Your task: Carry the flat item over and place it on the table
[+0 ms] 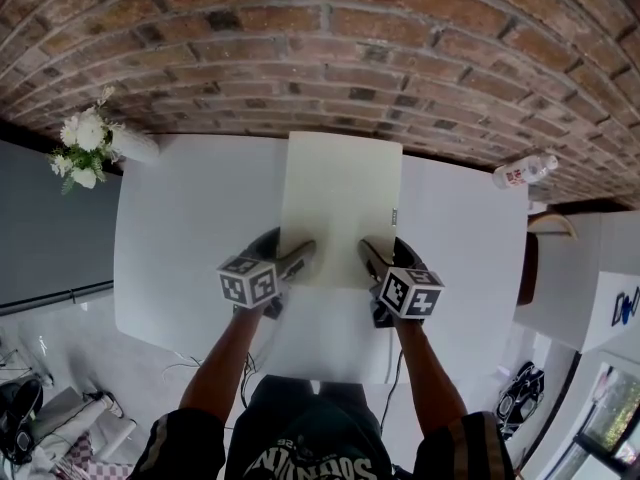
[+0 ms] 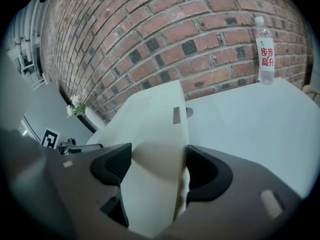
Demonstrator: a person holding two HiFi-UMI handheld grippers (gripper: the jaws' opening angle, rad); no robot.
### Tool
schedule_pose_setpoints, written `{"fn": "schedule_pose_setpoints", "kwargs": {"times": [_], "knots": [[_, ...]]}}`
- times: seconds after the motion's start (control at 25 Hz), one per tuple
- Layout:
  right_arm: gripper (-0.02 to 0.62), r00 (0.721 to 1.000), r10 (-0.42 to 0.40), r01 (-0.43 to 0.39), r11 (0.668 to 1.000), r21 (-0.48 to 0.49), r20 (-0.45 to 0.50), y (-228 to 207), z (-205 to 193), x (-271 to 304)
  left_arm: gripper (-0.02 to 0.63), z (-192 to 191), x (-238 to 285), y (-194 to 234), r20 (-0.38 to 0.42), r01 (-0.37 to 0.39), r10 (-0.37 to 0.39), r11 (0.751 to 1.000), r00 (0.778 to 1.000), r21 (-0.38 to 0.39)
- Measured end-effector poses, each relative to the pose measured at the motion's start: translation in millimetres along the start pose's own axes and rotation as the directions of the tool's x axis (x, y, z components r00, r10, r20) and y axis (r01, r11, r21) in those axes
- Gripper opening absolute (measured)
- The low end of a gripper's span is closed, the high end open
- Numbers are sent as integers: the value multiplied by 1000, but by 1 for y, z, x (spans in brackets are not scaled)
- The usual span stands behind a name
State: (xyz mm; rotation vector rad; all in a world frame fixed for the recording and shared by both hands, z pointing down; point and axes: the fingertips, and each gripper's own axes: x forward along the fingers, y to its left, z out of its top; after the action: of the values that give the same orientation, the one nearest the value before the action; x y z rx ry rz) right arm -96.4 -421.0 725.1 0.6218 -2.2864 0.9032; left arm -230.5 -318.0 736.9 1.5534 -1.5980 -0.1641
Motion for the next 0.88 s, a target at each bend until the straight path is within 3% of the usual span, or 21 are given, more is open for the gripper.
{"fn": "schedule_pose_setpoints", "kwargs": {"times": [0.88], "knots": [[347, 998, -48, 49, 999, 13, -39, -14, -2, 14, 388, -8, 18, 11, -49, -17, 14, 998, 999, -60]]}}
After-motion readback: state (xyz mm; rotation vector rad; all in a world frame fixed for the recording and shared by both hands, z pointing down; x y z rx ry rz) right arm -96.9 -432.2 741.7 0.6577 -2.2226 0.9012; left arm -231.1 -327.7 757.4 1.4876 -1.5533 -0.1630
